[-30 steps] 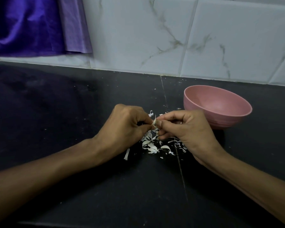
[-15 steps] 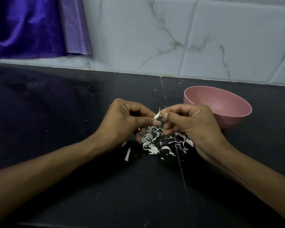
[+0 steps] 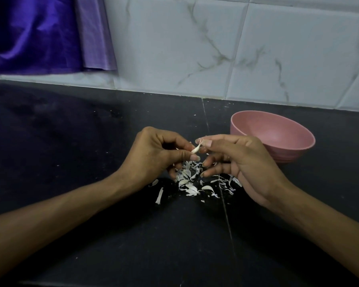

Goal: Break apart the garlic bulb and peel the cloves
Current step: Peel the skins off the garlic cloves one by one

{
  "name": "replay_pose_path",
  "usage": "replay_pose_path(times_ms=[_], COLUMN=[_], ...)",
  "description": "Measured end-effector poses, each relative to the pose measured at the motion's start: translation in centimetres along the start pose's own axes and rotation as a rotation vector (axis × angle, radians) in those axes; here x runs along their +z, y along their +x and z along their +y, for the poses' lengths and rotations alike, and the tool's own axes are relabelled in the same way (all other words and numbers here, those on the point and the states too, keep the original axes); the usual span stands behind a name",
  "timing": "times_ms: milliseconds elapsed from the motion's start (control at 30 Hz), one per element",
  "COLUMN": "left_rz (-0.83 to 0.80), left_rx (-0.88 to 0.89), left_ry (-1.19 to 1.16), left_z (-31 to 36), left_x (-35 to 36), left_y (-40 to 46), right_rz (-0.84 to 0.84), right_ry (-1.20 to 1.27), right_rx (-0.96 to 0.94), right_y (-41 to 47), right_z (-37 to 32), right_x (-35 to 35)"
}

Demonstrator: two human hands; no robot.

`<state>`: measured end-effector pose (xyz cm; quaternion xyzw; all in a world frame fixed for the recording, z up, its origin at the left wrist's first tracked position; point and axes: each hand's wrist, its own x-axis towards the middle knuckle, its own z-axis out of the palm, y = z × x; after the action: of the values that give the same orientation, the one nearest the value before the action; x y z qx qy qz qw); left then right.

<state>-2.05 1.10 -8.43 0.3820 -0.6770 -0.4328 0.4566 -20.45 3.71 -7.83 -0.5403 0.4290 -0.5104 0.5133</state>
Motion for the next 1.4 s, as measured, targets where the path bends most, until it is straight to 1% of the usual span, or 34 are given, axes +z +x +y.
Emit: replay_pose_path(times_ms=[200,367,500,600,767,900,1133,1267,1400], left_rz=[0.005,0.04,0.049,0.032,-0.026,-0.049,-0.037,-0.038,-0.042], left_rx=[0.018,0.031,0.064,0.032,-0.064,-0.106,-0.102,-0.077,-0.066], left_ry=[0.049,0.102,0.137,0.096,-0.123,-0.196,-0.175,-0.139,-0.121], left_z=[-0.05,0.06,0.22,0.21,0.41,0.25,0.2,0.2,0.21], left_x=[-0.03,0.07,0.23,0.17,0.23,0.21,0.11,0.19,0.12], left_y=[-0.06,-0.17,-0.35,-0.26,0.04,0.17,0.16,0.04,-0.03], right_rz=[-0.001,0.007,0.011,0.003,0.024,0.049,-0.016,-0.008,-0.005], right_ry=[-0.022,-0.044,-0.108,-0.129,-0.165,-0.152,-0.09,-0.203,-0.223], right_rx=[0.001,-0.012,-0.044,-0.069,-0.114,-0.129,-0.106,-0.15,-0.164], right_y=[0.02,0.12,0.24,0.27,0.33,0.28,0.06,0.06,0.13], right_z=[0.21,0.35,0.56,0.68,0.44,0.28,0.18,0.25,0.18], right_x=[-0.08,0.0,0.09,0.2,0.04,-0.34,-0.31,-0.54,-0.44])
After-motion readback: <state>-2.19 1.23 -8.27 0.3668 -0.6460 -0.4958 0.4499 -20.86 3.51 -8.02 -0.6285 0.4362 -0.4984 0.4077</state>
